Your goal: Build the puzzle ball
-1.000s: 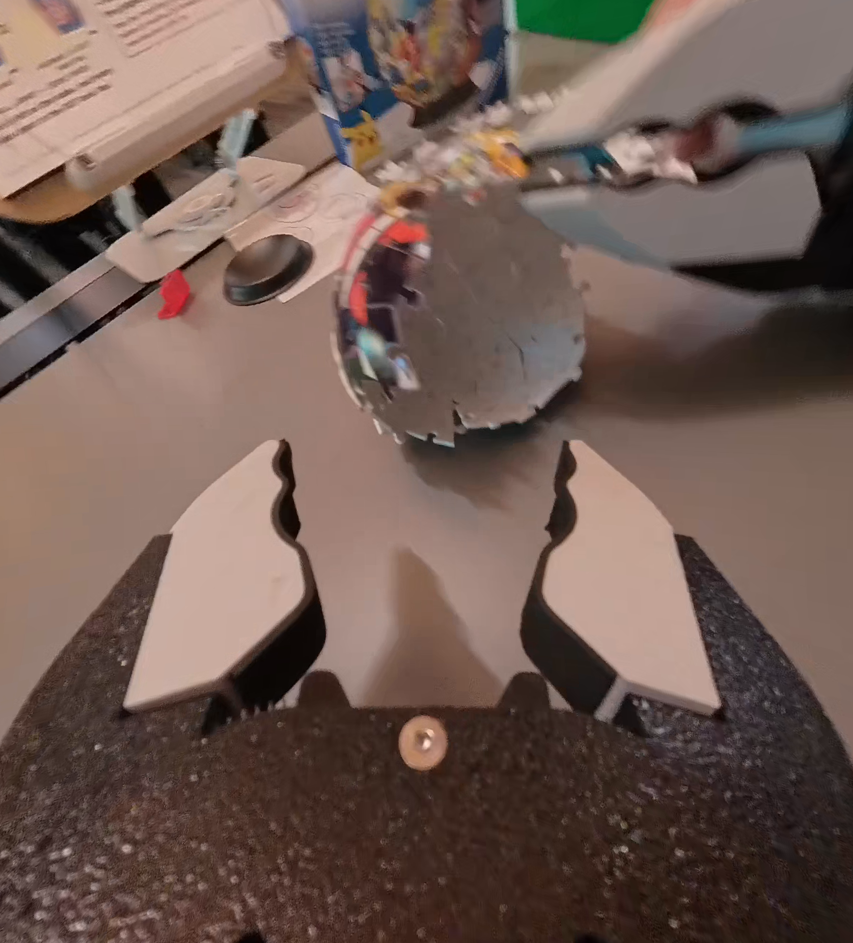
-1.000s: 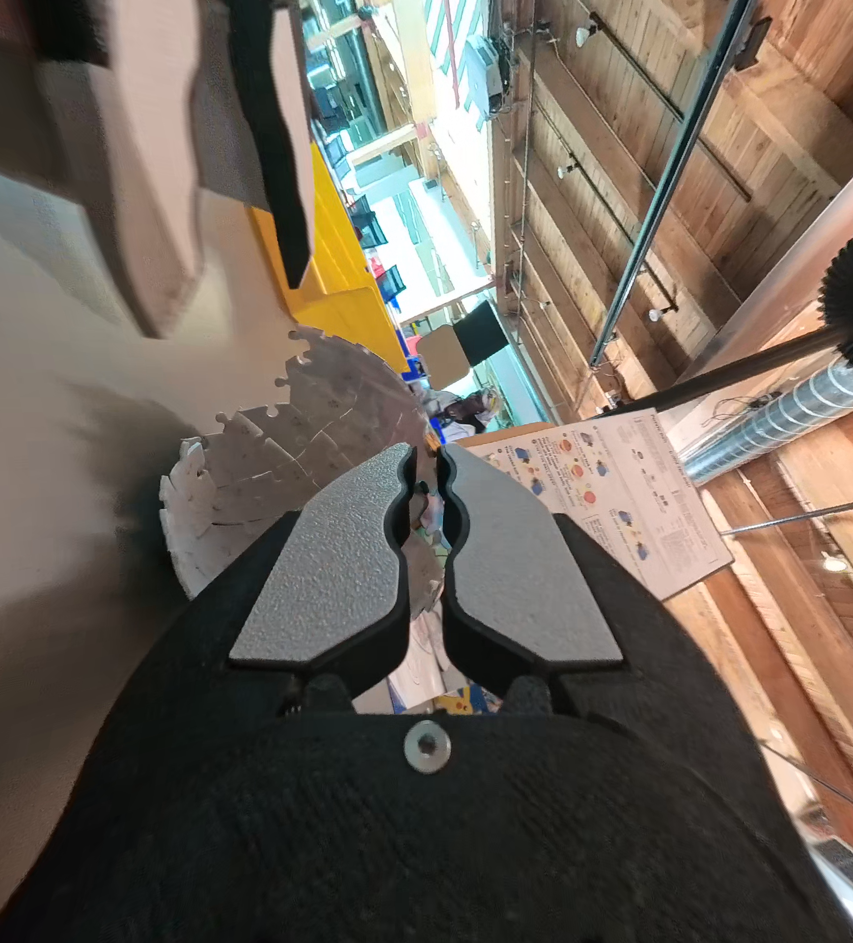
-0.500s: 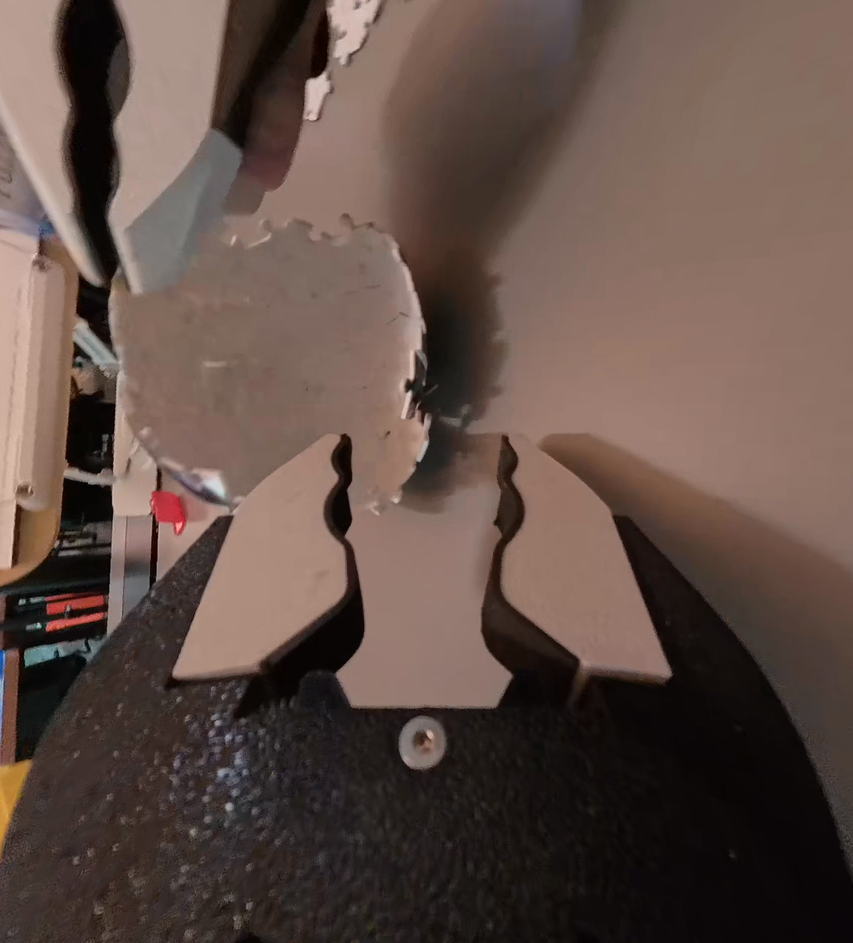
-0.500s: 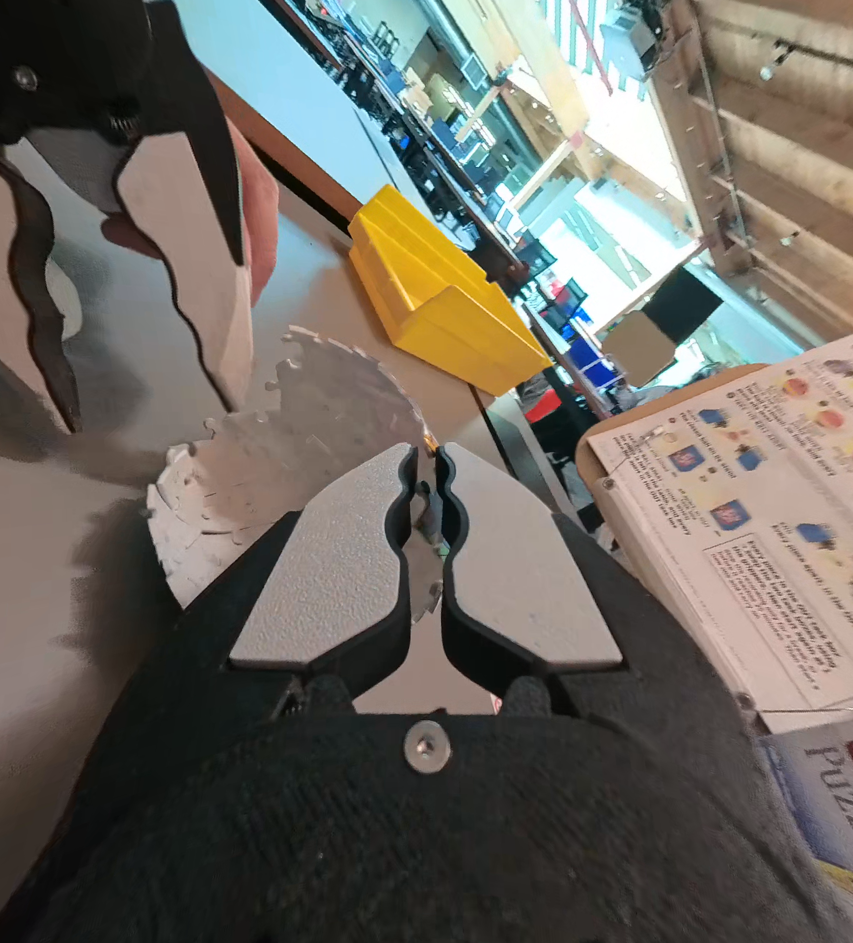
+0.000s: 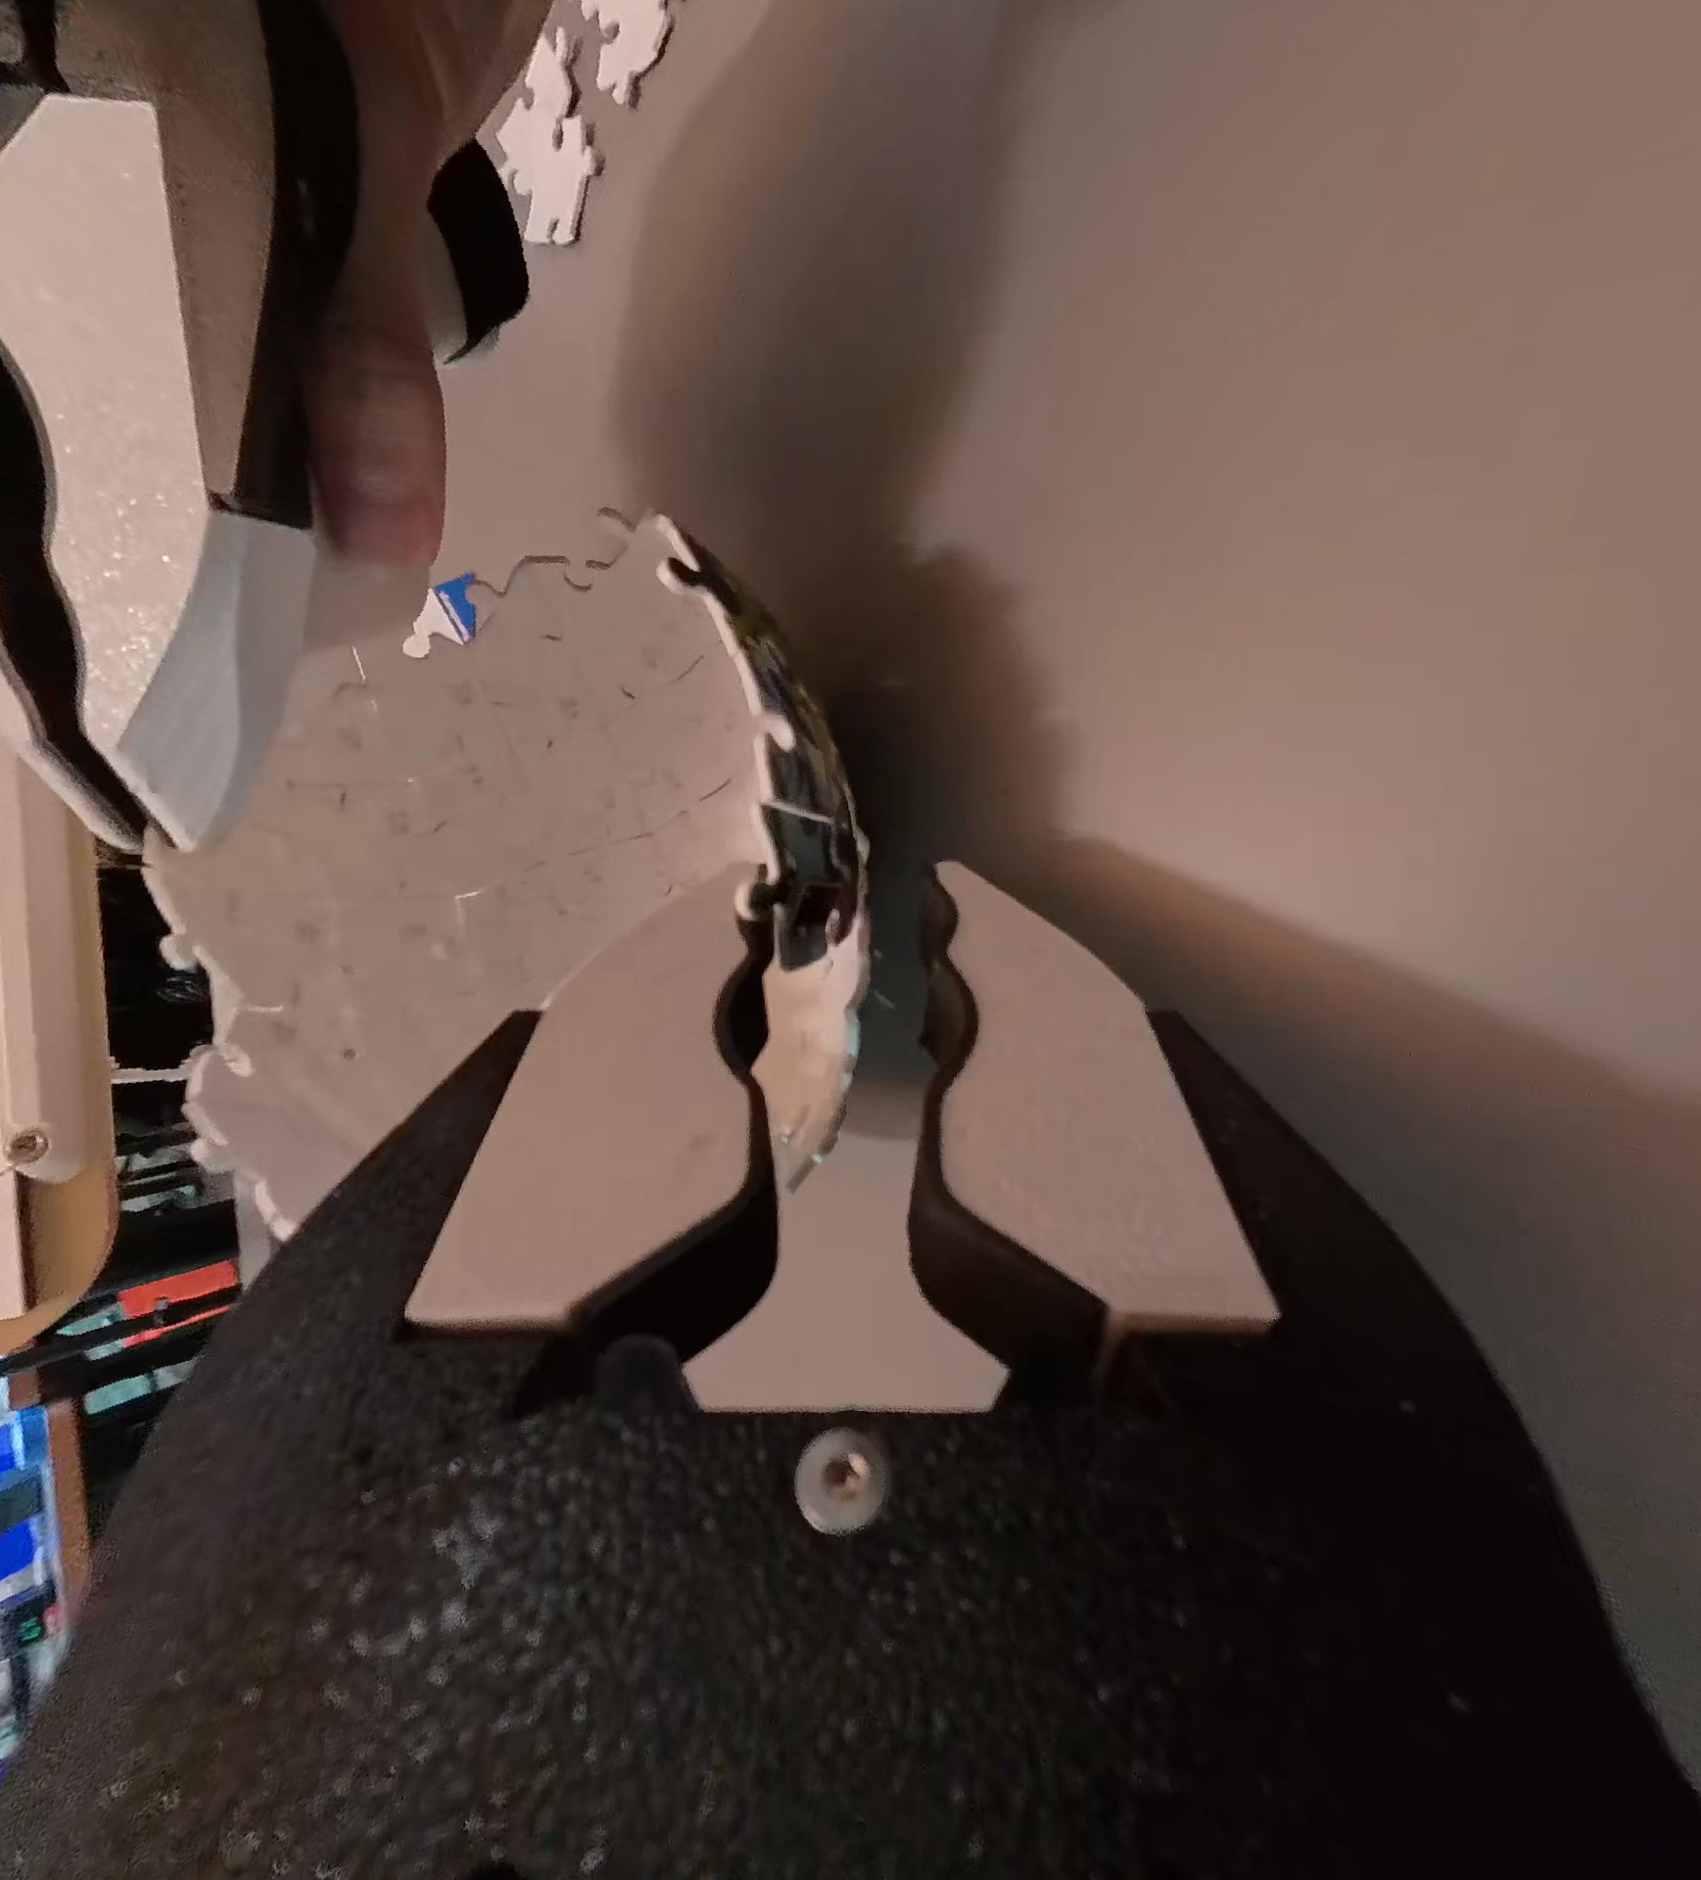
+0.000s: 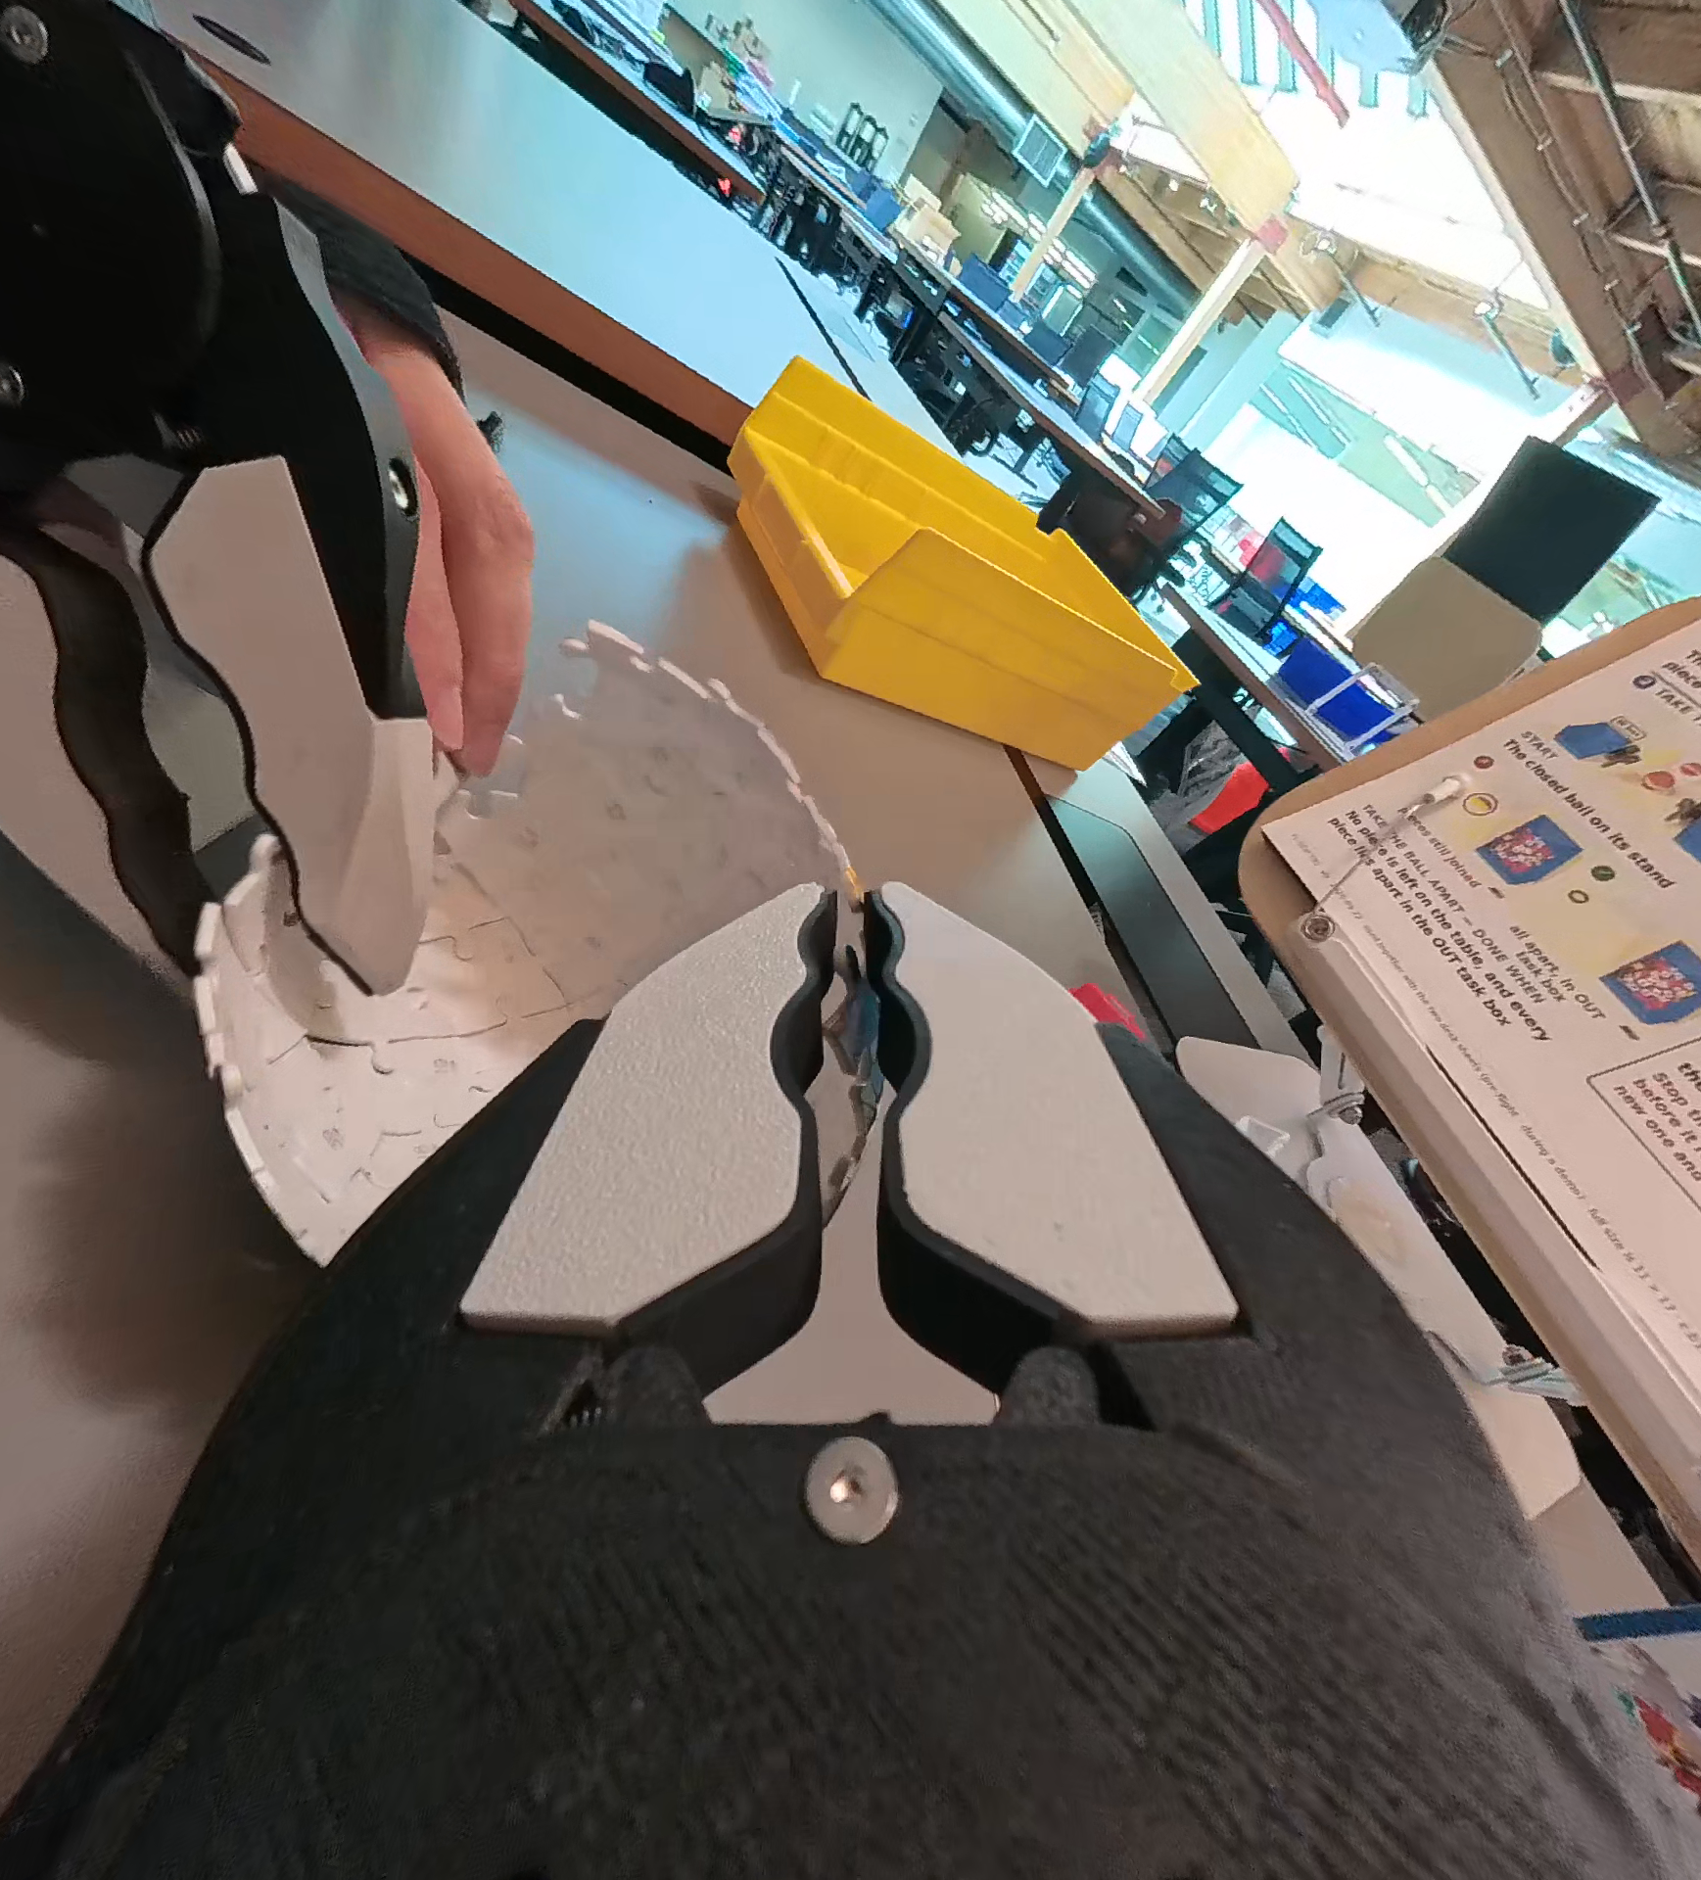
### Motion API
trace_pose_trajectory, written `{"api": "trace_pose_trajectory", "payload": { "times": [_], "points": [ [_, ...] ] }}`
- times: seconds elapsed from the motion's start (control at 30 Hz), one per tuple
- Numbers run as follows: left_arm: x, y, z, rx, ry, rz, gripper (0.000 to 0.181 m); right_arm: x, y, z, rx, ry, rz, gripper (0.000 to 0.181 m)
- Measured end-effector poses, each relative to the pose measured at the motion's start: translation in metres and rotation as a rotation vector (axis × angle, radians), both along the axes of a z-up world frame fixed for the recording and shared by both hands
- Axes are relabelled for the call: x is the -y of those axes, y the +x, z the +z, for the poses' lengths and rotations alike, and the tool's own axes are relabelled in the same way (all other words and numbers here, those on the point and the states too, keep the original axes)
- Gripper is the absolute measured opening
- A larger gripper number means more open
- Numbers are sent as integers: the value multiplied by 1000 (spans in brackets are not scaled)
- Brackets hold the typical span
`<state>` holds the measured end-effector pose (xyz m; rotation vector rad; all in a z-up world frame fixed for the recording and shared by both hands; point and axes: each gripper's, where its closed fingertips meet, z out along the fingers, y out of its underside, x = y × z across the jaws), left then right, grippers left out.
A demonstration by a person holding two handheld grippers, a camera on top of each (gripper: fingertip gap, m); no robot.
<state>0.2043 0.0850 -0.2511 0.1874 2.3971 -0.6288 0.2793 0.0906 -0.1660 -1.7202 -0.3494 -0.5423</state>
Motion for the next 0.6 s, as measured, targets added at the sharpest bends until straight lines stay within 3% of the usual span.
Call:
{"api": "trace_pose_trajectory", "payload": {
  "times": [0.1,0.33,0.47,0.6],
  "points": [
    [0,-1,1,-64,-29,14,11,-1,4,-1,-5,-4,8,5],
    [-1,0,4,-189,-59,13,4,-5,7,-6,-15,-31,40,14],
    [-1,2,9,-276,-91,21,4,-1,13,-3,-46,-31,37,37],
    [-2,4,16,-400,-127,40,4,15,19,16,-172,44,49,60]
  ]
}}
